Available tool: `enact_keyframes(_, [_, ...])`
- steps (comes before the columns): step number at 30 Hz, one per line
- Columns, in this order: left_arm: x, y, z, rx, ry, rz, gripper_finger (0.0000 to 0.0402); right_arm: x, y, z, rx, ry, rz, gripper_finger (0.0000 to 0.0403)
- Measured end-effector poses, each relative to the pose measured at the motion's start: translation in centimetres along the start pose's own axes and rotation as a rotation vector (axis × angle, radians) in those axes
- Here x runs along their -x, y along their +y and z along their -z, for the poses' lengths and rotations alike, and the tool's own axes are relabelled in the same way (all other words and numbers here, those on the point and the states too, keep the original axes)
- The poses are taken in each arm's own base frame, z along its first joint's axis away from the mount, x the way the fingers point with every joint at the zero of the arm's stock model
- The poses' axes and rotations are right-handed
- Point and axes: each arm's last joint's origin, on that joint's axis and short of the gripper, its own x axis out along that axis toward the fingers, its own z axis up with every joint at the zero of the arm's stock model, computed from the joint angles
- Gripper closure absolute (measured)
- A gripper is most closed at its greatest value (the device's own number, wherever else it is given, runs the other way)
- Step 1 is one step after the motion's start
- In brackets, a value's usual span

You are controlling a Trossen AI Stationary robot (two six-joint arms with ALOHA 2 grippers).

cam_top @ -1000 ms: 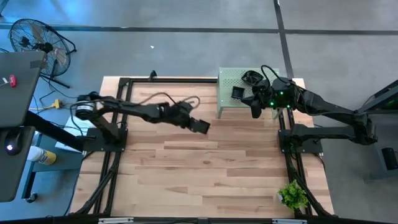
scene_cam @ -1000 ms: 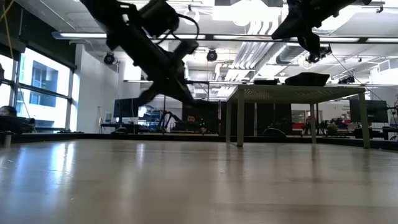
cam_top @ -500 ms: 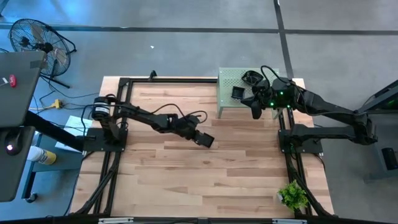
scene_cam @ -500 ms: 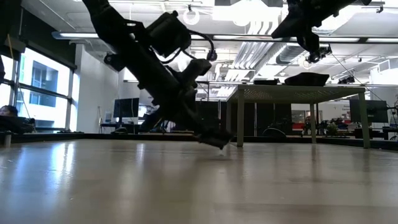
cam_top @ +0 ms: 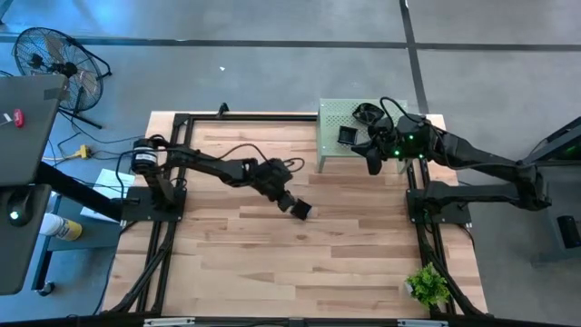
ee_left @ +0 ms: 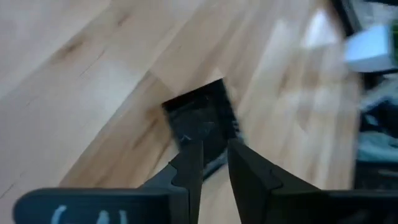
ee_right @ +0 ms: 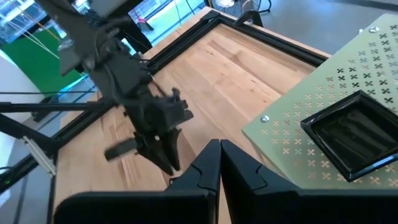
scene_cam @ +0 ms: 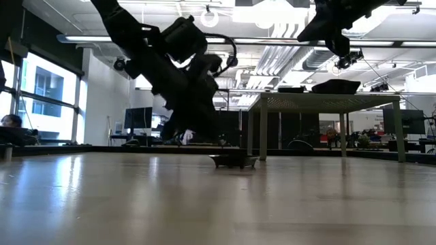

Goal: Pick & Place Mini shaped plates
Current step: Stack the black square plate on top of the black square plate on the shelf

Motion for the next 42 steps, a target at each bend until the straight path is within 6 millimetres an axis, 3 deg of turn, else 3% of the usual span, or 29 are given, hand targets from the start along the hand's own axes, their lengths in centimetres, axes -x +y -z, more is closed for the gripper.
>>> enact_keyframes(6, [3.1, -0.8, -1.2, -0.11, -0.021, 0.023, 0.0335, -0.1, 0.8, 0.4, 0.034, -0.006, 0.017, 0.04])
enact_keyframes(12, [7.7, -2.6, -1.3, -0.305, -0.196, -0.023, 0.0392, -0.2, 2.2, 1.0, 0.066, -0.045, 0.061, 0.0401])
enact_keyframes(17, [10.7, -1.9, 0.1, -0.359, -0.31, -0.093, 0.0393, -0.1, 3.8, 1.3, 0.099, -0.114, 0.05, 0.0402])
enact_keyframes(22, [12.5, -0.9, 2.0, -0.396, -0.44, -0.032, 0.04, -0.9, 5.2, 2.0, 0.129, -0.131, 0.06, 0.0401])
enact_keyframes(27, [13.7, 0.4, 4.0, -0.396, -0.543, 0.01, 0.04, -3.1, 6.1, 3.2, 0.139, -0.063, 0.074, 0.0401])
enact_keyframes(32, [15.0, 1.5, 5.5, -0.404, -0.612, -0.006, 0.0401, -5.7, 6.2, 4.2, 0.034, -0.003, 0.096, 0.0393])
enact_keyframes(42, [17.2, 2.7, 7.5, -0.419, -0.733, -0.031, 0.0401, -10.8, 5.3, 7.6, -0.013, 0.251, 0.168, 0.0339])
